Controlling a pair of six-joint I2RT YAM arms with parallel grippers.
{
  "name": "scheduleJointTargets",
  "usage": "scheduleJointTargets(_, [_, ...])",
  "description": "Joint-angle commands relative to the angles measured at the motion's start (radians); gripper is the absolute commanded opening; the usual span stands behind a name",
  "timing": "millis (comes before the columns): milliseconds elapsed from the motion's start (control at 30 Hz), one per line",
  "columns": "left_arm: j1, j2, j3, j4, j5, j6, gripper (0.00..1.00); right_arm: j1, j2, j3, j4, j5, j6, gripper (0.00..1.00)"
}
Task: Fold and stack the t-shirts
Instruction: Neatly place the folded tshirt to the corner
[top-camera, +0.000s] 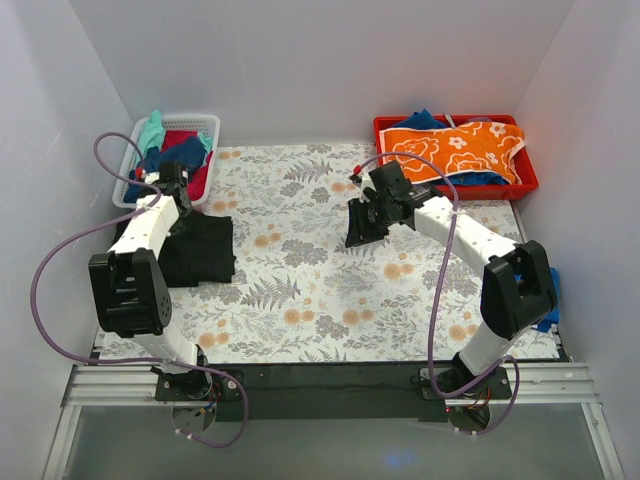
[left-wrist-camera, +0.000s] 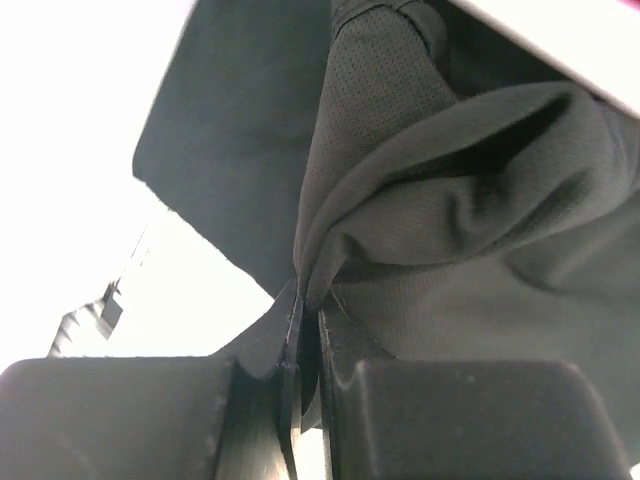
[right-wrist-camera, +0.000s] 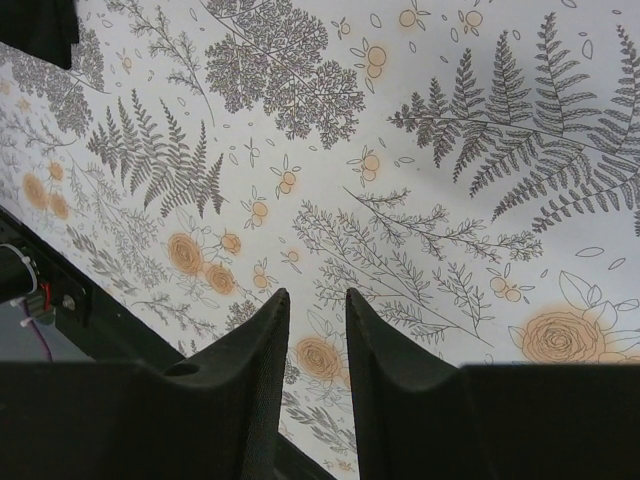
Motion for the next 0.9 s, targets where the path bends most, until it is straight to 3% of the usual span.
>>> scheduleJointTargets(0, [0.077,-0.019,0.03,-0.029,-0.033,-0.07,0.0,-0.004,0.02,0.015,0.001,-0.052,-0.016,0.35])
scheduleJointTargets(400, [0.201,0.097,0.177,-0.006,-0.004,-0.05,0.0,-0.004,0.062,0.026,0.001,-0.095,0.009,0.33])
scheduleJointTargets(600, [0.279,0.123,0.16,0.014,-0.001,-0.081,0.0,-0.004,0.06,0.023,0.001,-0.086,0.027,0.33])
scheduleJointTargets(867, [0.311,0.22,0.244,0.015,-0.007,-0.103,0.0,-0.004,0.079,0.038,0.001,-0.086,0.038,0.32])
